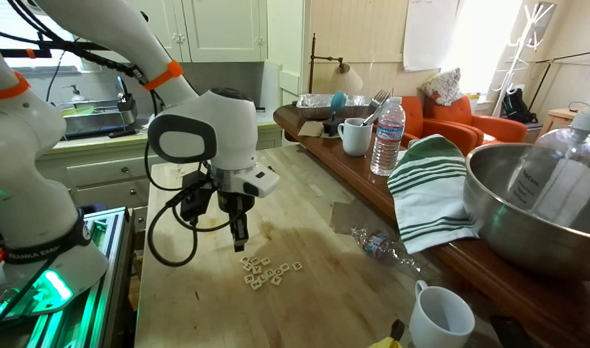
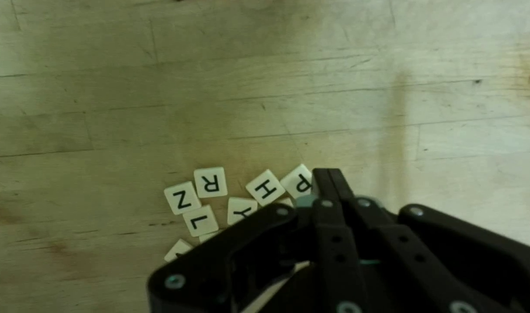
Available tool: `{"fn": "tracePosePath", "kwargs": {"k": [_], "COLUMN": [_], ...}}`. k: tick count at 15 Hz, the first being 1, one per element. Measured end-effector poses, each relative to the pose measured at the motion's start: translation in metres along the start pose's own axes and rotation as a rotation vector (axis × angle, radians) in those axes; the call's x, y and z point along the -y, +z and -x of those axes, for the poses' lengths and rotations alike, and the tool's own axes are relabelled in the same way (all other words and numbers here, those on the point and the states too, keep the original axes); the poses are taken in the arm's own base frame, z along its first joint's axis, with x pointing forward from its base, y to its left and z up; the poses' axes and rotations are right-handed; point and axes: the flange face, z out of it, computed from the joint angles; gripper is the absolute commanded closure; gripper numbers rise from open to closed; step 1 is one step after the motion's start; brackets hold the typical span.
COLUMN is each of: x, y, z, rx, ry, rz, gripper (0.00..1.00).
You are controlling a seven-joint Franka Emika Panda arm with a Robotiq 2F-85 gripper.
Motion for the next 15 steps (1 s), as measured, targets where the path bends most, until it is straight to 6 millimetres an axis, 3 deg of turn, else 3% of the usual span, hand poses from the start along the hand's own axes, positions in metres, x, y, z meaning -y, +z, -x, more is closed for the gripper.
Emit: {"fn": "tracePosePath", "kwargs": {"k": [15], "x": [-0.01], "y": [0.01], "z": [0.0], "rx": [-0.008], "ry": [-0.202], "rz": [0.0], "gripper": [1.0]}}
